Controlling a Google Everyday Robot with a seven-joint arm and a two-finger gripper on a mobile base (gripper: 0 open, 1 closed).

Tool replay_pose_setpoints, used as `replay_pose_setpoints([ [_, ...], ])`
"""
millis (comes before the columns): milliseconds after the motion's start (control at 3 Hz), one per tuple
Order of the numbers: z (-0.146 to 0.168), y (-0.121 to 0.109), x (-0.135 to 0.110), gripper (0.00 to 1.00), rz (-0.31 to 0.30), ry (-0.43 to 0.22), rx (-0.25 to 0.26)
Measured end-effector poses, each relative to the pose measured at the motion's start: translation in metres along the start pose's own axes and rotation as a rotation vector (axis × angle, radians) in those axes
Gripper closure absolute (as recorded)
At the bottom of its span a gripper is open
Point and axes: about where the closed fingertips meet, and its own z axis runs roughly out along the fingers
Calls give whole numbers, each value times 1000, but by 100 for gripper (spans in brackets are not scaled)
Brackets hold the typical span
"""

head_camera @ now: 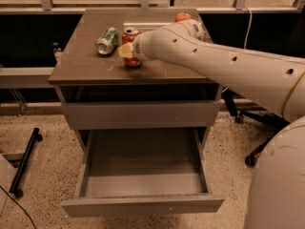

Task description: Pick coke can from middle drawer and place on counter

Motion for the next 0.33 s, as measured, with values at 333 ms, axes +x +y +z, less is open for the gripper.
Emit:
replay_pose_setpoints([
  [333, 1, 1, 0, 0, -1, 1, -1],
])
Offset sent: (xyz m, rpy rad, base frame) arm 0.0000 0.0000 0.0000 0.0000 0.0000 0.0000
